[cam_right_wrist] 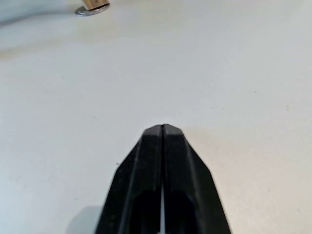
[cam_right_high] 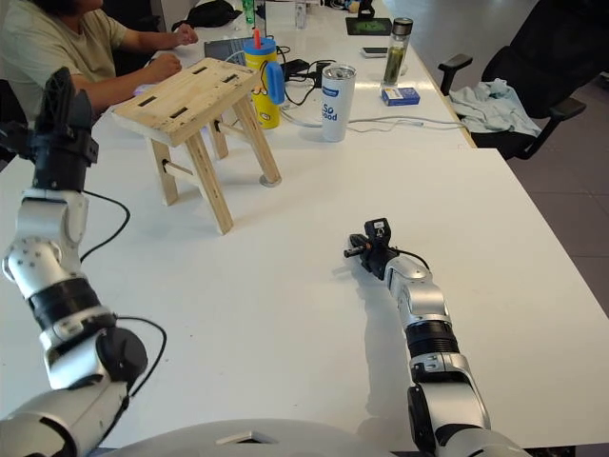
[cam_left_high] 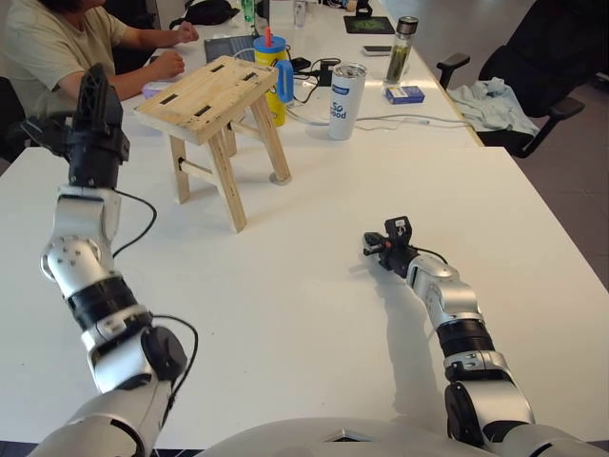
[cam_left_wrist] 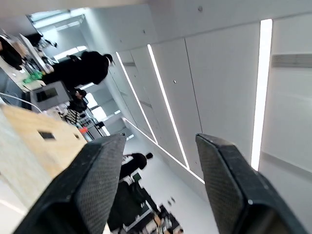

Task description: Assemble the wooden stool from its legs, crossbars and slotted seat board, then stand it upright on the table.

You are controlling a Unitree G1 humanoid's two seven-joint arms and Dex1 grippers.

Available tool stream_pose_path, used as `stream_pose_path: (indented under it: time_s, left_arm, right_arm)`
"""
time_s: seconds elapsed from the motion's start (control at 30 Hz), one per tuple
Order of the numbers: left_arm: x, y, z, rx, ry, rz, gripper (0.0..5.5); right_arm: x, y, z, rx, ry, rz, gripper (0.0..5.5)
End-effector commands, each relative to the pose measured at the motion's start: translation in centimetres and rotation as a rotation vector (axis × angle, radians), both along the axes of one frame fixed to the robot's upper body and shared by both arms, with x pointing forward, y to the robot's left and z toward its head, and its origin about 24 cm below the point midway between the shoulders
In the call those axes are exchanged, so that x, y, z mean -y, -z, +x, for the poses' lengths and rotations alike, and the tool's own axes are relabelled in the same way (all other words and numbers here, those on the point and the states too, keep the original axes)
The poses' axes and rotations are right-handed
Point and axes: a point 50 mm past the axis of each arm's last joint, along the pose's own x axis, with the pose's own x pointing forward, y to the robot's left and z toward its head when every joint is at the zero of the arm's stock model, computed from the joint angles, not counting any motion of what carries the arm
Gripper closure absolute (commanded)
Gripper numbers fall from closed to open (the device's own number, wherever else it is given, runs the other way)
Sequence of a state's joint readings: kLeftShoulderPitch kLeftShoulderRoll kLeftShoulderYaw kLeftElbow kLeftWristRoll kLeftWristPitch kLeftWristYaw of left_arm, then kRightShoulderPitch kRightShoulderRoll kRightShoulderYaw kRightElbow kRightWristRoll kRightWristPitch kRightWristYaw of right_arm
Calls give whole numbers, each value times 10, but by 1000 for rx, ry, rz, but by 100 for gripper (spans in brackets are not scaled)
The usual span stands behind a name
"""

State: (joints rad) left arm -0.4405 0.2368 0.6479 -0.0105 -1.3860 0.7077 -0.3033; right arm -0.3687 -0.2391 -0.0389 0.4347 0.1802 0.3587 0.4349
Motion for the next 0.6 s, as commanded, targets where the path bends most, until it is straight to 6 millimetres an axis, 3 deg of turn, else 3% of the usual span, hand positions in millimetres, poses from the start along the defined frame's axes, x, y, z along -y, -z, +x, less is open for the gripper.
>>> stream_pose_path:
  time_s: [0.03,0.1,0.2,0.33,0.47,0.53,0.6]
  left_arm:
    - [65,12,-50,73,486,297,284]
    - [87,28,-50,41,578,465,284]
    - [102,65,-19,-7,492,807,284]
    - [96,98,31,-31,318,1034,284]
    - [84,105,68,-39,175,1239,284]
    - [55,108,86,-168,-16,1551,284]
    - [-13,97,91,-348,-389,2067,284]
  right_arm:
    - [3,4,-4,-25,-3,-15,550]
    - [5,6,-4,-29,4,-16,550]
    - [2,4,0,-27,-3,-17,550]
    - [-8,2,5,-18,-42,-17,550]
    - [-15,-2,11,-7,-81,-23,550]
    - [-19,-5,15,2,-104,-29,550]
    - [-26,-8,18,11,-137,-39,550]
